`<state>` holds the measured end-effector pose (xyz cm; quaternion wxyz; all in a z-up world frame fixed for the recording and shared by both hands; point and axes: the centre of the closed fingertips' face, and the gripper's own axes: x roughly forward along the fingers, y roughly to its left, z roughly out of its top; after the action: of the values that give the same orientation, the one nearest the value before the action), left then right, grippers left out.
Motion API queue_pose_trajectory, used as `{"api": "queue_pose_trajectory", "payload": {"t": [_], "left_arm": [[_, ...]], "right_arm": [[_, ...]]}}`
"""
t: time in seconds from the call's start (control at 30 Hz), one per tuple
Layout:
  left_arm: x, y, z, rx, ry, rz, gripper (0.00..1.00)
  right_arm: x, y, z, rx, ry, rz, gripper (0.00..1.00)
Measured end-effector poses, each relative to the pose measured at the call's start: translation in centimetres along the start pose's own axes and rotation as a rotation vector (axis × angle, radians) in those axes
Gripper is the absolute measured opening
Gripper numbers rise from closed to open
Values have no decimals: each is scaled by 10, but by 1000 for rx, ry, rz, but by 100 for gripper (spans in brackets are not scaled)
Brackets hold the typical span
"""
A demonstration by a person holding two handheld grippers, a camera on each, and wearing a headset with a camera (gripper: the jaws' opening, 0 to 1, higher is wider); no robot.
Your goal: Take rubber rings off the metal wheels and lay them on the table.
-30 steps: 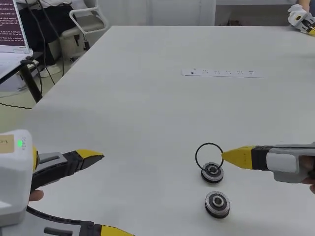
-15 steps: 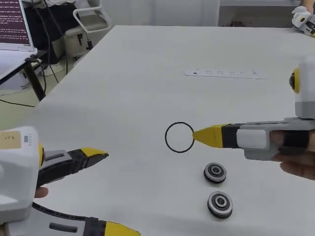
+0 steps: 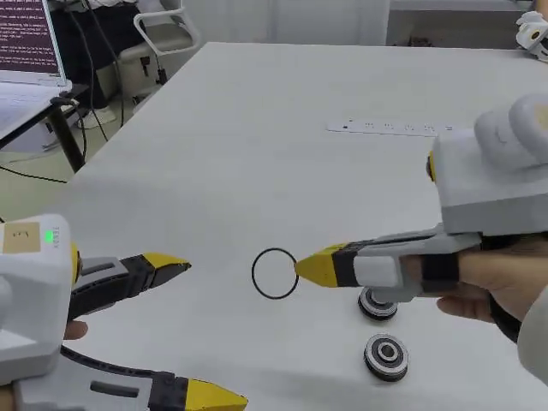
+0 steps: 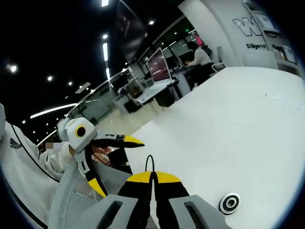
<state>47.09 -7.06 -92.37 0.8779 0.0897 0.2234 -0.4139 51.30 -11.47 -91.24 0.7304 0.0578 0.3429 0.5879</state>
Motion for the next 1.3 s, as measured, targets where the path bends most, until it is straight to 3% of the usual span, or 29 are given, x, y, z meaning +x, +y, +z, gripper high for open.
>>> {"api": "queue_pose_trajectory", "payload": {"t": [0.2, 0.43, 0.77, 1.1, 1.3], "left_arm": [[1, 0, -1, 3, 7, -3, 90], [1, -1, -2, -1, 10, -9, 88], [1, -1, -1, -8, 4, -7, 88], [1, 1, -2, -6, 8, 1, 87], [1, 0, -3, -3, 14, 0, 87]], "right_arm": [[6, -11, -28, 36, 66, -12, 0], [12, -17, -47, 73, 112, -20, 0], [21, -35, -74, 117, 184, -69, 0], [23, -43, -83, 98, 208, -108, 0], [23, -48, -82, 102, 195, -128, 0]]}}
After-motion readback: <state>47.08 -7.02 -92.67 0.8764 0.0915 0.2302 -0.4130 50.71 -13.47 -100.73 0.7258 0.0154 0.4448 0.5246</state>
